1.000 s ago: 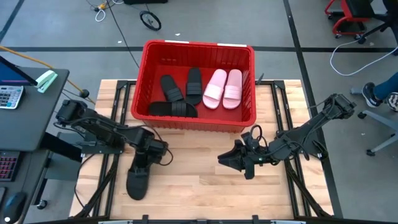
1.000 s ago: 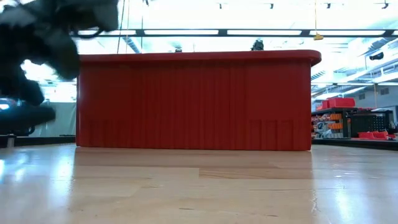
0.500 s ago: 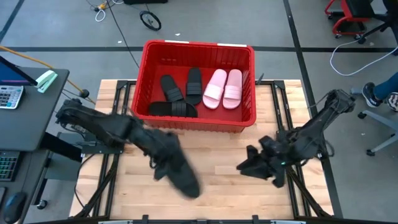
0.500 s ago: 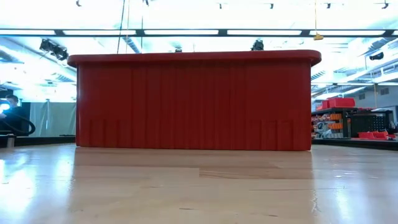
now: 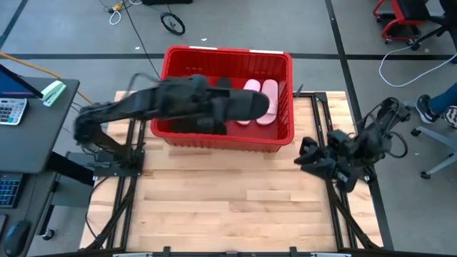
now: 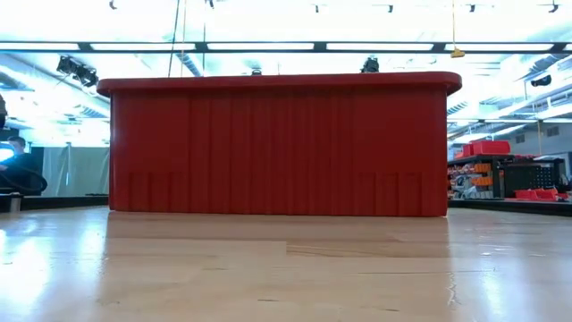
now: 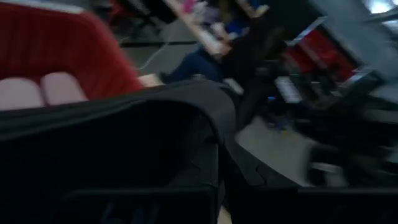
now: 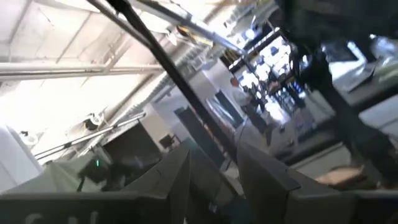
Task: Pick and place slides into bin
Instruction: Put the black slide into the red bin
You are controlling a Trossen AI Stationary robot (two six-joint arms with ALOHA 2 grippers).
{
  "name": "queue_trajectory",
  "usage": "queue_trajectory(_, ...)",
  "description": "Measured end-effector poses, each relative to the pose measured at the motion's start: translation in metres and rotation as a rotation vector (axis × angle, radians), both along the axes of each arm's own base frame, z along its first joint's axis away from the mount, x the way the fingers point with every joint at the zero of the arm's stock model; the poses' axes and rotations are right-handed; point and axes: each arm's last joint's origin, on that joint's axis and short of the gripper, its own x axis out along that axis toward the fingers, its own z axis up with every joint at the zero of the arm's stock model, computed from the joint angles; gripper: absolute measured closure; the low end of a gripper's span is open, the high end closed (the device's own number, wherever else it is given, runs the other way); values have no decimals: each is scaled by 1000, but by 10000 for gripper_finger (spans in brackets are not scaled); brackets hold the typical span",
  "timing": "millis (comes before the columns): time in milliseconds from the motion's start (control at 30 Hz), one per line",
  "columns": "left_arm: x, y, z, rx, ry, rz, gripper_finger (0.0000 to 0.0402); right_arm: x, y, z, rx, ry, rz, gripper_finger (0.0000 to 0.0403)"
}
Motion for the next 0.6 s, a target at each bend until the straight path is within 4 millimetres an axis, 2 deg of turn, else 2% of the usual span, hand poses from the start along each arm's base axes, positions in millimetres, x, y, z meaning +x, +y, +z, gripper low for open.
queue_trajectory(67, 23, 19, -19, -42, 38, 16, 392, -4, -6, 3, 5, -16, -14, 264)
queue_trajectory(200, 78, 50, -70, -164, 88, -11, 392, -7, -10, 4, -4, -7, -20, 264)
queue_trajectory(300, 106, 66, -106, -280, 115, -23, 392, -8, -10, 0, -27, 29, -15, 264)
queue_trajectory(467, 132, 84, -156, -427, 192, -9, 392, -9, -11, -1, -38, 52, -8, 264)
queue_trajectory(600, 144, 89, -184, -500, 243, 3, 391, -12, -14, -3, -56, 71, -7, 264)
